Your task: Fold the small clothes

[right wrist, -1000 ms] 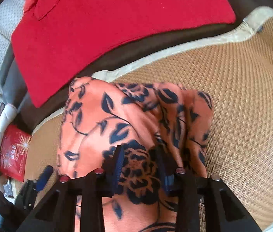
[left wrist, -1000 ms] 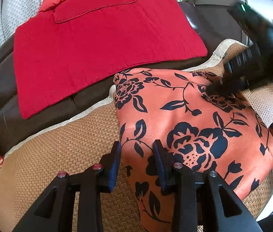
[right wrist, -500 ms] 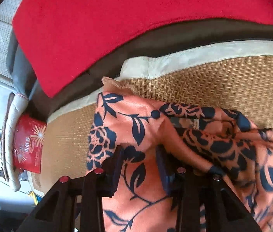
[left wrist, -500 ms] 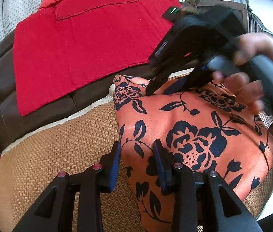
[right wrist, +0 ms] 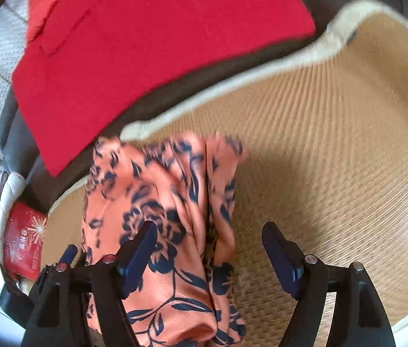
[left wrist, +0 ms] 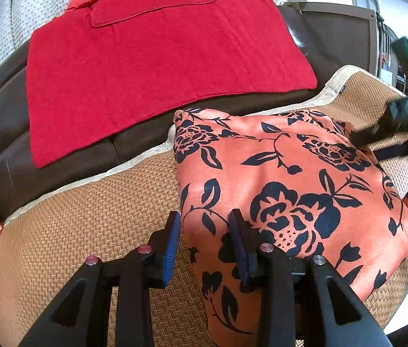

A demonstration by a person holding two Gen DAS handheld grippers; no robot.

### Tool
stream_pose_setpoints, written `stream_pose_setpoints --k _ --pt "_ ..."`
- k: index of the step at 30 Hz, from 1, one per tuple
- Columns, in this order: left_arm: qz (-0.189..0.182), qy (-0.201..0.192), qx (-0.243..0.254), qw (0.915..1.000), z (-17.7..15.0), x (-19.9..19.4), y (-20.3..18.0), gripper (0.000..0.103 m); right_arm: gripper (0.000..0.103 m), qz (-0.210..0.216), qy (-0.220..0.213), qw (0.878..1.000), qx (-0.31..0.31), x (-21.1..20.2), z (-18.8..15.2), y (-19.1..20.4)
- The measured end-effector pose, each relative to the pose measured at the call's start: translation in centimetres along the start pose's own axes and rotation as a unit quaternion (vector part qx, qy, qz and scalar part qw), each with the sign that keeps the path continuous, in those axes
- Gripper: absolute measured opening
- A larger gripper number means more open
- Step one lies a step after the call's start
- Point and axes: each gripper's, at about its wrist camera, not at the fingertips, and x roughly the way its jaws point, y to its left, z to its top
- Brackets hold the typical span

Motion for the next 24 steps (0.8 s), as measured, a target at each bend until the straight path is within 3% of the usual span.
stream_pose_setpoints --k 4,6,11,14,15,16,19,22,24 --pt "0.004 0.003 -0.010 0.9999 -0.2 0.0 0.1 0.036 0.070 -0.002 0.017 0.999 -0.042 3.6 -0.9 3.1" --pt "0.012 0.005 -0.015 0.9998 -0.4 0.0 0.2 0.036 0.071 -0.026 0.003 0.997 -0.075 4.2 -1.2 5.3" --pt "0.060 0.022 -0.014 0.9979 -1.9 -0.9 0.7 0.036 0.071 -0.010 0.012 0.992 -0.125 5.9 -0.9 9.1" --pt "0.068 0.036 -0.035 0.9964 -3.3 -1.5 2.5 0.036 0.070 0.011 0.021 0.987 -0.157 6.7 -1.8 11.4" --pt "0.069 0.035 -0.035 0.9964 -3.5 -1.6 2.9 0.039 0.070 0.014 0.020 0.986 -0.163 6.7 -2.3 12.0" --pt "0.070 0.033 -0.030 0.9965 -3.6 -1.7 3.3 0.048 0.070 0.013 0.017 0.986 -0.164 6.6 -2.4 12.1" --pt "0.080 0.023 -0.054 0.9950 -3.1 -2.4 5.4 0.056 0.070 0.010 0.005 0.992 -0.126 4.8 -1.8 10.6" --pt "0.067 0.010 -0.120 0.9905 -2.9 -3.0 7.9 0.056 0.070 0.044 -0.066 0.994 -0.079 -0.1 -1.2 9.2" --pt "0.055 0.005 -0.144 0.9880 -3.0 -3.1 8.5 0.056 0.068 0.060 -0.090 0.991 -0.074 -2.5 -1.6 9.3"
